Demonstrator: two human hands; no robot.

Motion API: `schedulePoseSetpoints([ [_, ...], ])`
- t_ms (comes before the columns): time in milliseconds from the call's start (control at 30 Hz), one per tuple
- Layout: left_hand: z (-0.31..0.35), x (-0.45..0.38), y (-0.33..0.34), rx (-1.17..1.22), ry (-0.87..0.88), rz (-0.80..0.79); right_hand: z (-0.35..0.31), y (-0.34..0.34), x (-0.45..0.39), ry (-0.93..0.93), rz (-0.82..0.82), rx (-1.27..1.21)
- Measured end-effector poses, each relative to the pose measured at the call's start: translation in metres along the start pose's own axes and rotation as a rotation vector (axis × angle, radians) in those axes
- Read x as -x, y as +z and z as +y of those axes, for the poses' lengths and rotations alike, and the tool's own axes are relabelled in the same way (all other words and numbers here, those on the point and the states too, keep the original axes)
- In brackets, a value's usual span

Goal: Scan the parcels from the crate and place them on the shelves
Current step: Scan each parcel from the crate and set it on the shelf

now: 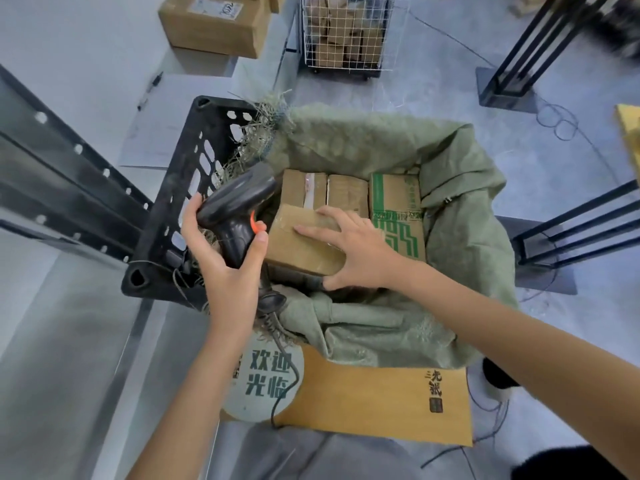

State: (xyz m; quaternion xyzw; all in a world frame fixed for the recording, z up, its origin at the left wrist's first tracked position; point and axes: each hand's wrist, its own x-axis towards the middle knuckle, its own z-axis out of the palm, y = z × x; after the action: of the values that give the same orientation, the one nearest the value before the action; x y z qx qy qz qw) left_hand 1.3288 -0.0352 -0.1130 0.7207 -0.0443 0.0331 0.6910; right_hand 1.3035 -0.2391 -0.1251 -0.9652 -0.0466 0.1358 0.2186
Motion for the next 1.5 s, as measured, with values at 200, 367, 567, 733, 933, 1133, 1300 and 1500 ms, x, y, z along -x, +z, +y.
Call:
schedulePoseSetpoints([
  [200, -0.006, -0.006, -0.007, 0.038, -0.121, -0.076, 0.010, -0.003, 0.007, -0.091, -0.076, 0.117],
  [367, -0.006, -0.007, -0.007, 0.052, -0.153, -0.087, 0.005, 0.009, 0.002, -0.153, -0.085, 0.203],
  [567, -0.005, -0.005, -0.005, 0.064, -0.151, -0.071, 0.016, 0.014, 0.008, -0.140, -0.088, 0.071],
  [733, -0.005, -0.005, -0.006, 0.077, -0.140, -0.073, 0.020, 0.034, -0.002, -0.143, -0.089, 0.203],
  [933, -0.010, -0.007, -0.009, 0.069, -0.147, -0.084, 0.025, 0.046, -0.017, -0.250, -0.179, 0.215],
  [1133, -0.009, -0.006, -0.008, 0.075, -0.139, -0.087, 0.035, 0.051, -0.022, -0.344, -0.125, 0.196],
  [1300, -0.006, -0.003, -0.006, 0.100, -0.135, -0.110, 0.041, 0.087, -0.038, -0.433, -0.168, 0.413],
  [1500, -0.009, -0.006, -0.007, 0.063, -0.161, -0.088, 0.061, 0.099, -0.038, -0.503, -0.169, 0.430],
])
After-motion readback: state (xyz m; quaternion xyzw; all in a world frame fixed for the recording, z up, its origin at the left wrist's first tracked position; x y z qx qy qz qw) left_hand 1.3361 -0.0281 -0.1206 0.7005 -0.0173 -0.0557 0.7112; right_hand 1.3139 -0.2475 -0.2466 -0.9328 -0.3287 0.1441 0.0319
